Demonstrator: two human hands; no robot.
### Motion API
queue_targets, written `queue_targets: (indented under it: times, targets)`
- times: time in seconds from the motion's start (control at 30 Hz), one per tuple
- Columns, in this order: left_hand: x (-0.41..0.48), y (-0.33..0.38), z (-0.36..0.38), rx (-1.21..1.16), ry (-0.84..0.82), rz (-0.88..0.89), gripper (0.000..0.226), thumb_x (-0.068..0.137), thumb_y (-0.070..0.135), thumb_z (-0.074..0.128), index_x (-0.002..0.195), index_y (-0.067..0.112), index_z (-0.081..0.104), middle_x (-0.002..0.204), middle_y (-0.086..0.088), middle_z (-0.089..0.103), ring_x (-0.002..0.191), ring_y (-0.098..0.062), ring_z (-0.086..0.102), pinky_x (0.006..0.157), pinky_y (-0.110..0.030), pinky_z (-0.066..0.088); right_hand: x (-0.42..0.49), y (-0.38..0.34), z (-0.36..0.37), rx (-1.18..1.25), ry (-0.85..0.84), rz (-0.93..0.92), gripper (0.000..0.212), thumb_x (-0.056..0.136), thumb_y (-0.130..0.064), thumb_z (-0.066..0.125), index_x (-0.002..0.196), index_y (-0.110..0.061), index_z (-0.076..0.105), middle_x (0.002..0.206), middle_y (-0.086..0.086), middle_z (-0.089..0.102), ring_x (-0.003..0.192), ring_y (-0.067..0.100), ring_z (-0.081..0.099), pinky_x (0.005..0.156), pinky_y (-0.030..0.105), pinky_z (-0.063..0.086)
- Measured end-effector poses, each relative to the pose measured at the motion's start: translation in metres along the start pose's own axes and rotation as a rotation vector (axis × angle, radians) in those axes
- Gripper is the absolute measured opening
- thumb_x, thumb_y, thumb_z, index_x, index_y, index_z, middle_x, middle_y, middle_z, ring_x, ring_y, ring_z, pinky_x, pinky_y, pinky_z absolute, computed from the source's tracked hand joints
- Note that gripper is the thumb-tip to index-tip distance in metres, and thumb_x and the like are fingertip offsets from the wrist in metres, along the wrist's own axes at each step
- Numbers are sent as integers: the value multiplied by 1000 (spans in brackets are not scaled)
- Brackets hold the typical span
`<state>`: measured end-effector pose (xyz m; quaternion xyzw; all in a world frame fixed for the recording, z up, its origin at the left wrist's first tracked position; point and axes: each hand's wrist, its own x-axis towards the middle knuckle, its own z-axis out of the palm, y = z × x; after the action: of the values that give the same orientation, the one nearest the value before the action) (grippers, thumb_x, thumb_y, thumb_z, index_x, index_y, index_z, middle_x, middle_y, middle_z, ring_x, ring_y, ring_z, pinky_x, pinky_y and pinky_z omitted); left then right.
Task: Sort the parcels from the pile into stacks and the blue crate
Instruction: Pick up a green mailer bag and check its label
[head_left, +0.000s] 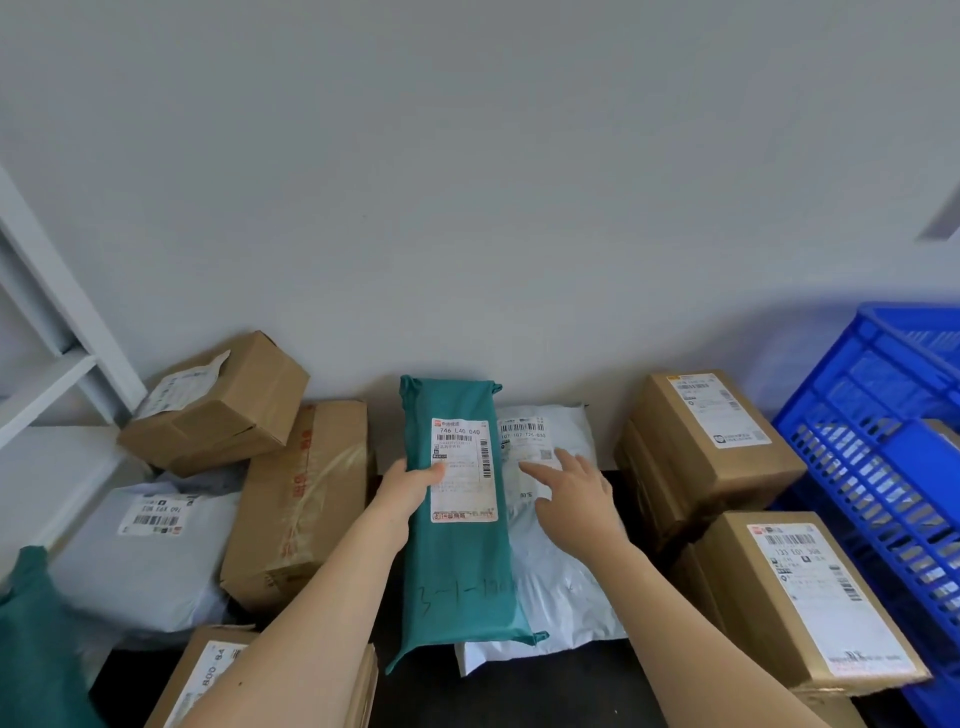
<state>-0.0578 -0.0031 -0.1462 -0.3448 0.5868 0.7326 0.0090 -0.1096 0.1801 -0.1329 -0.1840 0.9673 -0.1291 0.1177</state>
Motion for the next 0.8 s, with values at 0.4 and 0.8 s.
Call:
queue_targets:
  times: [0.4, 0.8]
  targets:
    - [28, -5, -4, -6, 68, -82, 31, 98, 12, 54, 128, 7, 53, 117, -14, 64, 97, -30, 62, 82, -41, 51, 35, -1, 30, -151, -57, -70, 76, 91, -44, 51, 150, -47, 3, 161, 6, -16, 146, 33, -18, 113, 64, 2]
    - [36, -19, -11, 18, 90, -95, 33, 98, 11, 53, 130, 6, 52, 122, -15, 63, 95, -29, 62, 70, -36, 51, 30, 24, 33, -129, -19, 32, 78, 89, -45, 51, 151, -43, 4, 160, 6, -15, 146, 33, -15, 114, 59, 15]
